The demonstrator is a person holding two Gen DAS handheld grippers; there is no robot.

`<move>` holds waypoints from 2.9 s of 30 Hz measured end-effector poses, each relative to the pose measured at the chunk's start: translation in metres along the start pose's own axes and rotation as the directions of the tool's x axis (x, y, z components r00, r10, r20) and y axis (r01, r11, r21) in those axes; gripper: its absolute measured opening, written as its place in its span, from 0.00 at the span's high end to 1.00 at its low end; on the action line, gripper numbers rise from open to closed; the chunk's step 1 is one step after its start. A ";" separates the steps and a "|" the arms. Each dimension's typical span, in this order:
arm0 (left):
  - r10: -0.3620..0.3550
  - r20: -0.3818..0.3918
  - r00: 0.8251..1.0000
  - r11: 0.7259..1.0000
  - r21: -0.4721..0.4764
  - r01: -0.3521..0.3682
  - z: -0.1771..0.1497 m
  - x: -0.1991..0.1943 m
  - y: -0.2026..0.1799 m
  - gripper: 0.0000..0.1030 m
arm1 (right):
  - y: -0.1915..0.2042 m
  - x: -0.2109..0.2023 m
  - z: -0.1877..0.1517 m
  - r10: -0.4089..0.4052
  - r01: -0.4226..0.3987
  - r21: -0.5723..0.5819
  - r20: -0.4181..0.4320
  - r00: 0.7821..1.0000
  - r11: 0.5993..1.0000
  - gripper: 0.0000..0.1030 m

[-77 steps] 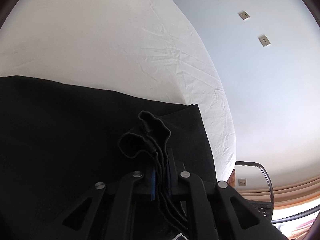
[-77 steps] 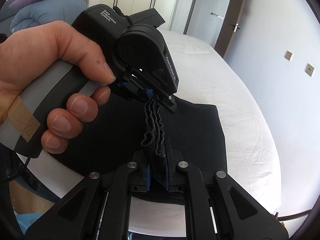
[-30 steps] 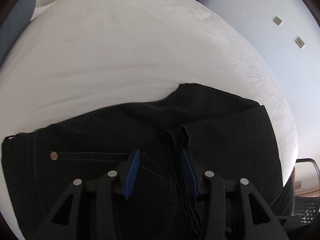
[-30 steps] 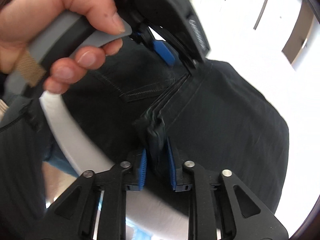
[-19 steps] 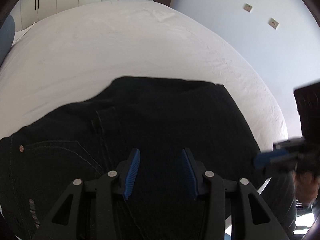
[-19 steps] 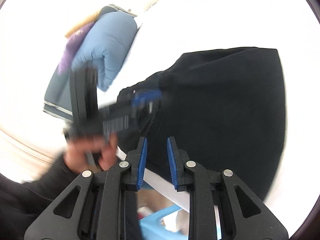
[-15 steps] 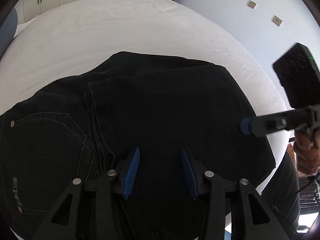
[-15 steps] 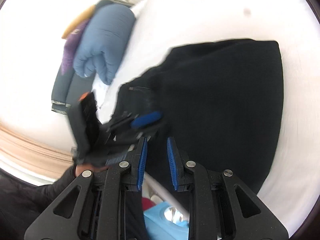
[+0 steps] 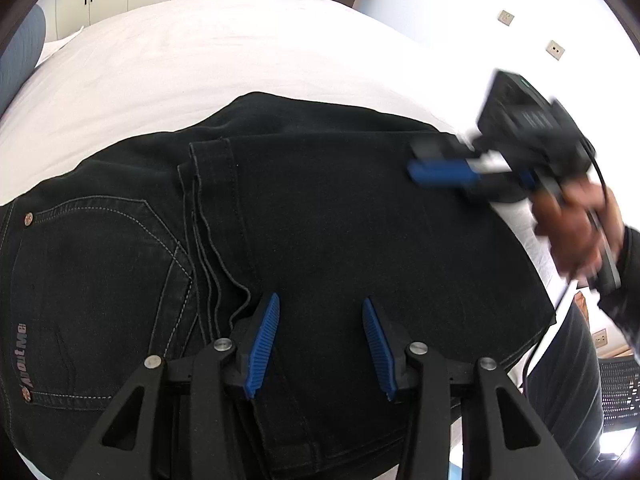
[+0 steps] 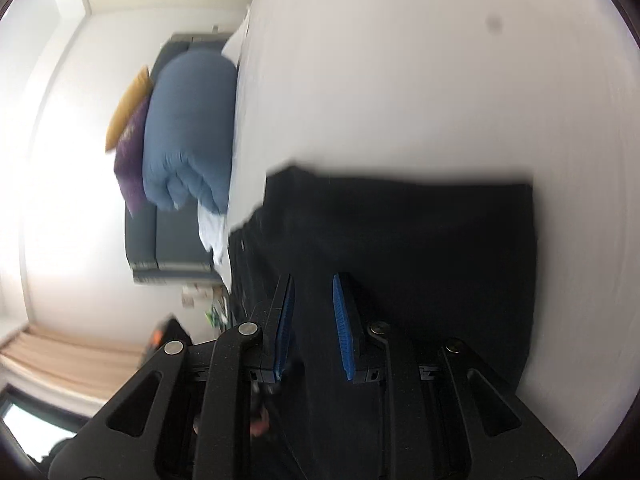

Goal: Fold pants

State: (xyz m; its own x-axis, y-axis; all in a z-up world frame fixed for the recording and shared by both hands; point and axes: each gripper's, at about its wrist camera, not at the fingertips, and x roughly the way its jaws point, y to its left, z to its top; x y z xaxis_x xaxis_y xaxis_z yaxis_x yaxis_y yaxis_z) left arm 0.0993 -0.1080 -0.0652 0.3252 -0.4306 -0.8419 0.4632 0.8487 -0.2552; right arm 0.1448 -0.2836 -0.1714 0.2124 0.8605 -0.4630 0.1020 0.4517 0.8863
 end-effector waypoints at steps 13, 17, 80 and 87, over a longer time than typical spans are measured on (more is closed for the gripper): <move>-0.017 0.022 1.000 1.000 -0.013 0.017 -0.018 -0.008 0.026 0.55 | 0.018 -0.002 -0.197 -0.132 0.126 -0.044 -0.170 0.977 0.991 0.81; -0.026 0.035 0.999 0.999 -0.017 0.027 -0.029 -0.008 0.031 0.55 | 0.035 -0.009 -0.234 -0.190 0.171 -0.117 -0.184 0.964 0.978 0.78; 0.229 0.400 0.887 0.355 -0.883 0.306 -0.218 -0.172 0.290 0.30 | 0.178 0.226 -0.059 -0.321 0.315 -0.081 -0.066 0.945 0.945 0.18; 0.168 0.472 0.865 0.309 -0.859 0.409 -0.214 -0.146 0.310 0.29 | 0.165 0.207 -0.059 -0.312 0.307 -0.073 -0.076 0.947 0.949 0.18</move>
State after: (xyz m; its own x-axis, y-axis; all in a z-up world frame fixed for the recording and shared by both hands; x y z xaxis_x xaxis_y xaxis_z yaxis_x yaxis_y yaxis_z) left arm 0.0192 0.2834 -0.1230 0.7485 -0.3748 -0.5471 -0.4324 0.3497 -0.8311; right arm 0.1481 -0.0171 -0.1215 0.0953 0.6916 -0.7160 0.0912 0.7102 0.6981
